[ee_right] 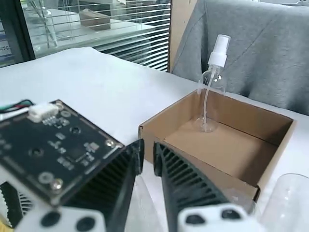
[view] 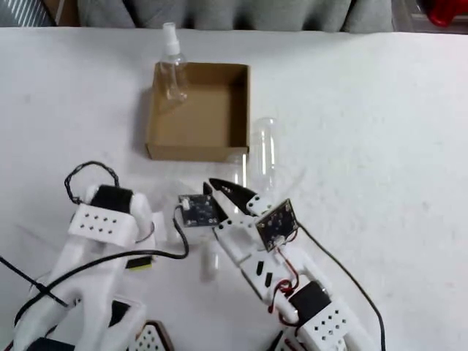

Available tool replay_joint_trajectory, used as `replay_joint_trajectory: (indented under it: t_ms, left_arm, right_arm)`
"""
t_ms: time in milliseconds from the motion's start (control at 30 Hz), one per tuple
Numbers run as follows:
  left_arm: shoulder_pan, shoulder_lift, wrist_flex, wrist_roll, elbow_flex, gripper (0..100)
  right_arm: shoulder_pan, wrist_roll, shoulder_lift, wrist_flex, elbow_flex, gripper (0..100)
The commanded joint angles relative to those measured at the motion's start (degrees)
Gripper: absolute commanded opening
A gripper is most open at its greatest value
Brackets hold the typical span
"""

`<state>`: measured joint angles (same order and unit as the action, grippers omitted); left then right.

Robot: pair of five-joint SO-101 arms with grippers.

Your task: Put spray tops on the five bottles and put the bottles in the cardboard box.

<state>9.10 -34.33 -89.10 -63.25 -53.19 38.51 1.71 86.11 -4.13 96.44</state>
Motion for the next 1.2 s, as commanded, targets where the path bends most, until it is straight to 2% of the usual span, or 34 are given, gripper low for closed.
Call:
replay_joint_trajectory:
  t_ms: [0, 200, 433, 567, 700, 800, 900, 1000, 1167]
  left_arm:
    - [6.8, 3.0, -0.7, -2.1, -2.6, 2]
    - [5.3, 3.2, 2.1, -2.1, -2.5, 2]
    - [-4.0, 3.0, 11.1, 5.3, -0.7, 2]
    - [-5.4, 2.9, 12.3, 9.1, 2.0, 2]
    - [-5.3, -3.2, 15.5, 14.9, 1.9, 2]
    - [-5.1, -10.8, 14.2, 17.1, 1.8, 2]
    - [-2.7, -17.4, 10.0, 16.8, 0.2, 2]
    - [-0.7, -19.9, 5.2, 12.2, -1.3, 2]
    - [-5.2, -15.0, 3.5, 7.6, -1.1, 2]
  right_arm:
    - [0.0, 0.4, 0.0, 0.0, 0.6, 1.6]
    - [-4.1, 0.3, 0.6, 0.6, 0.3, 1.6]
    - [-8.0, 0.2, 0.5, 0.2, -1.2, 1.6]
    - [-7.5, 0.2, 0.0, 0.1, -1.1, 1.6]
    - [-7.5, 0.2, 0.0, 0.1, -1.1, 1.6]
    - [-7.5, 0.2, 0.0, 0.1, -1.1, 1.6]
    - [-7.5, 0.2, 0.0, 0.1, -1.1, 1.6]
    - [-7.9, 0.2, 0.0, 0.1, -1.1, 1.6]
    - [-8.0, 0.2, 0.2, 0.2, -1.1, 1.6]
